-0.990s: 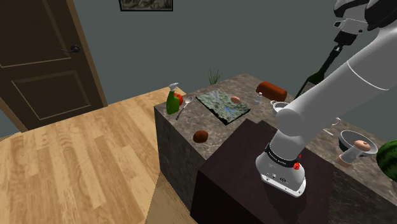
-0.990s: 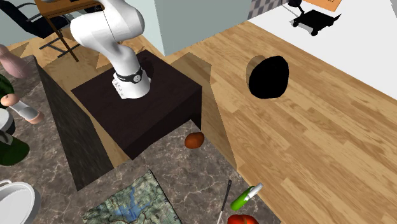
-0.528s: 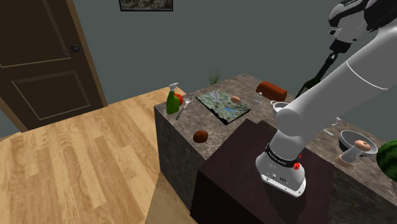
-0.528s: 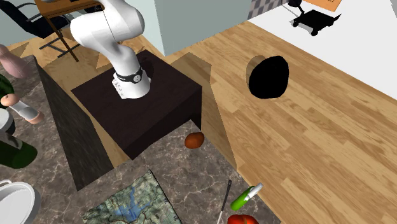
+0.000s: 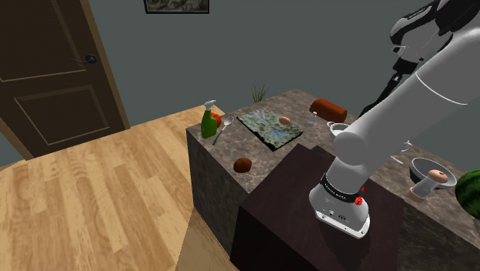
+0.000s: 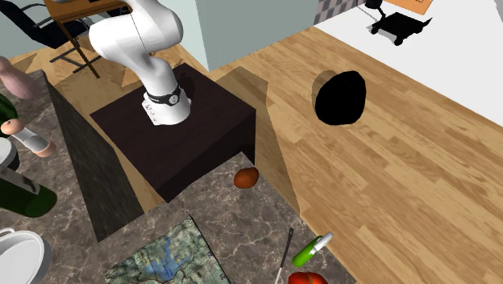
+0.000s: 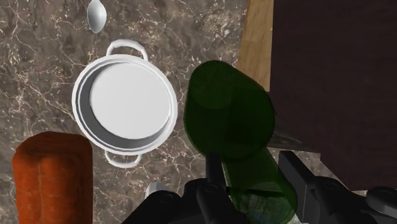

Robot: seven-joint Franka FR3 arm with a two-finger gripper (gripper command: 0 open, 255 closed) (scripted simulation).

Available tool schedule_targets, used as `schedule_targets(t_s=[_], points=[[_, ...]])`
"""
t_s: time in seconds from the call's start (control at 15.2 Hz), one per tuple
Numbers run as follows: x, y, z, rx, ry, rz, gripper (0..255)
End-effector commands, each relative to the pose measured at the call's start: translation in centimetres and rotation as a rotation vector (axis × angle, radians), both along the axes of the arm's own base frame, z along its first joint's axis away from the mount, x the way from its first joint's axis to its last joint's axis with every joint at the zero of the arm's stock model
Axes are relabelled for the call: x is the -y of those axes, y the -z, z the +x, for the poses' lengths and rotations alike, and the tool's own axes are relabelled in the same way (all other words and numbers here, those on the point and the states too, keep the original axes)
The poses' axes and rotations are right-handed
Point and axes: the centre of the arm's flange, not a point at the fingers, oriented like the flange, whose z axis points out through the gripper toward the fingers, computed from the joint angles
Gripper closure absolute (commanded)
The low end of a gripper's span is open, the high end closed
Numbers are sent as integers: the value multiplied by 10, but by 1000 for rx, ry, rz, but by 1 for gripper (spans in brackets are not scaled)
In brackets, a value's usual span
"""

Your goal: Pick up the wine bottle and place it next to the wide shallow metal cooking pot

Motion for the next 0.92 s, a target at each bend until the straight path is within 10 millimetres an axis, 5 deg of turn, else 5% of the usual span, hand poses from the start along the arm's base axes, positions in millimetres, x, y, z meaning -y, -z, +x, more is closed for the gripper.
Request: schedule_targets(t_s=[0.0,0.86], points=[[0,11,1,0,0,-1,255],[0,80,1,0,0,-1,255]])
